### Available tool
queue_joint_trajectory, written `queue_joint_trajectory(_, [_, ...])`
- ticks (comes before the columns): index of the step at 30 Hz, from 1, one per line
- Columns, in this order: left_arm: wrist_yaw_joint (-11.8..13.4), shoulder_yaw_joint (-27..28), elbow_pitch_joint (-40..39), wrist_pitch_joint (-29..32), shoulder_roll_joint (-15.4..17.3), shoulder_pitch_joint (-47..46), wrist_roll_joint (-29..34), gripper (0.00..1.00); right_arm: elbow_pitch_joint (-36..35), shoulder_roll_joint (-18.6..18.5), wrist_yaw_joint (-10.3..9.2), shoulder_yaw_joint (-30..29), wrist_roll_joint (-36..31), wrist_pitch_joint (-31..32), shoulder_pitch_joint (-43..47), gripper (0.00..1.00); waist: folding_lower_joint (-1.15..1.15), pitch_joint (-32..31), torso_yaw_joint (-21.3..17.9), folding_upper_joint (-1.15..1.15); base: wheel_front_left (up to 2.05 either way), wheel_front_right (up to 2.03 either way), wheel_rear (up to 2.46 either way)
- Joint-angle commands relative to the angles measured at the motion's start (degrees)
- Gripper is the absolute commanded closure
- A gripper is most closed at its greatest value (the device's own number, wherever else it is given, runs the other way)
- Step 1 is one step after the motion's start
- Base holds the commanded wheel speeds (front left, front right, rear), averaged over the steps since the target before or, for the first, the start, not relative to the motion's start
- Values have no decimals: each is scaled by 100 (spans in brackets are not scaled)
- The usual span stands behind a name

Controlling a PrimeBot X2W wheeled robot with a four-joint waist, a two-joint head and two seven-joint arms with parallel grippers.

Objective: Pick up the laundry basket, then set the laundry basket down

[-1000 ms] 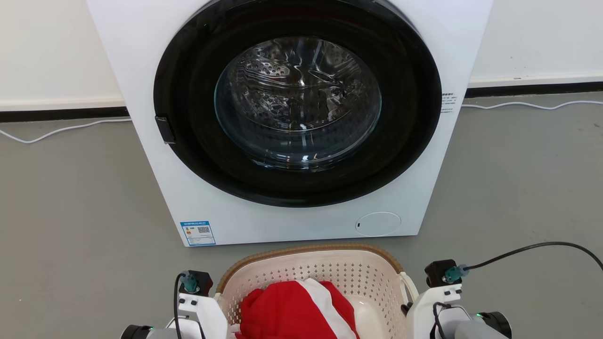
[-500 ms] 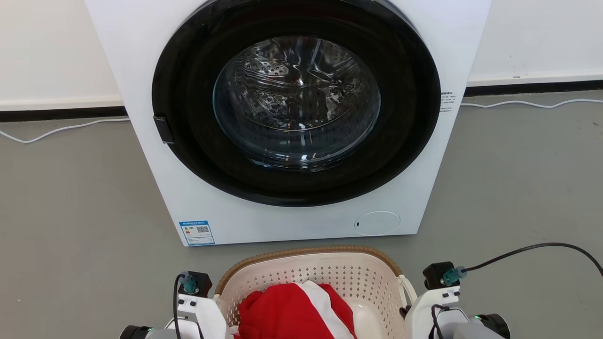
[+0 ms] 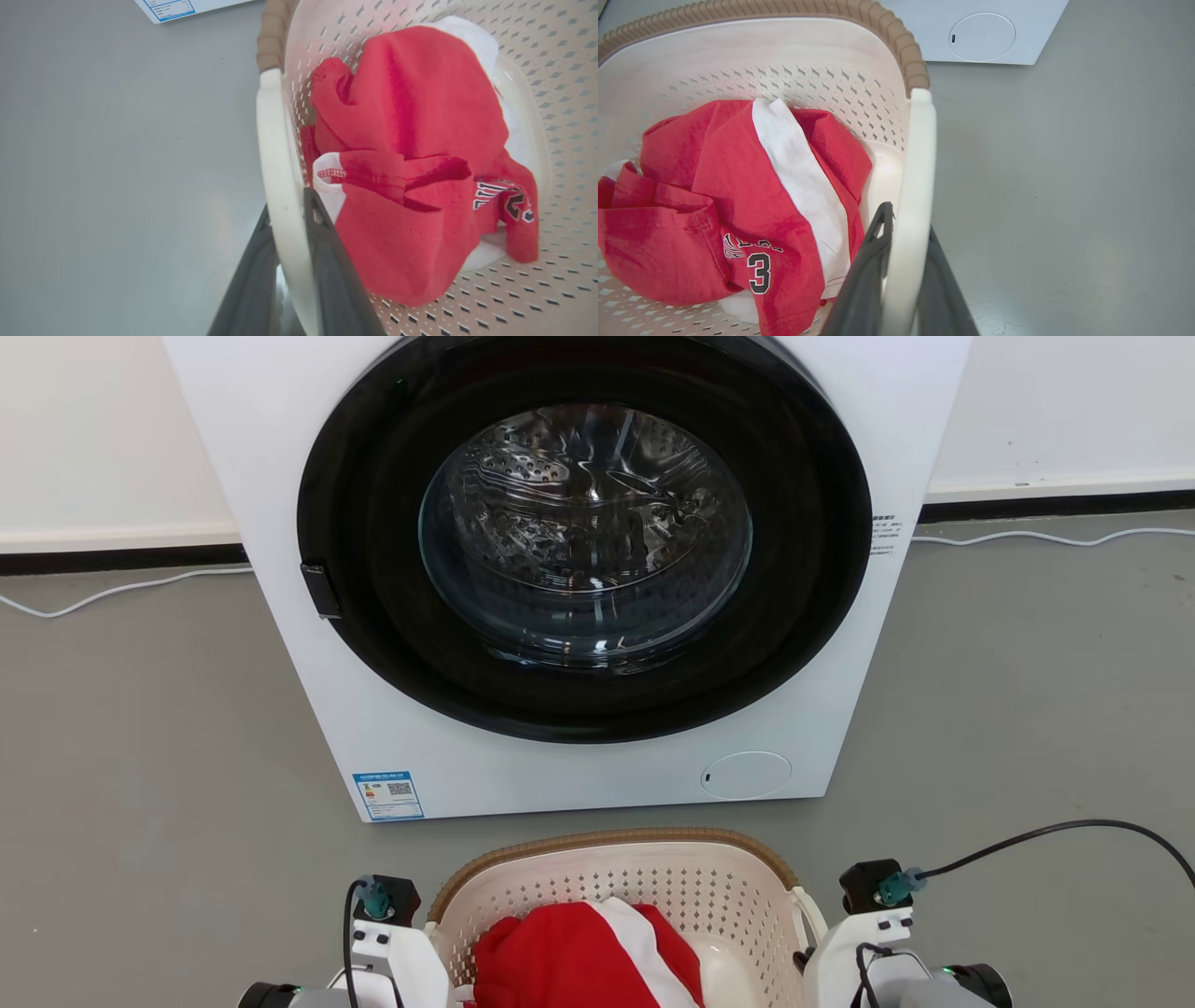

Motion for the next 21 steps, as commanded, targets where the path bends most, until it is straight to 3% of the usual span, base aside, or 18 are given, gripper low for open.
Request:
queue_joint_trajectory(1, [-35, 79, -69, -77, 166, -376, -9, 100, -64, 12, 42, 100, 14, -57, -200, 100, 0, 6, 2, 0, 0, 0, 0])
queue_joint_trajectory(21, [-35, -100, 21, -147, 220, -575, -115, 100, -71, 12, 42, 310, 241, -346, -260, 100, 0, 241, -67, 0, 0, 0, 0])
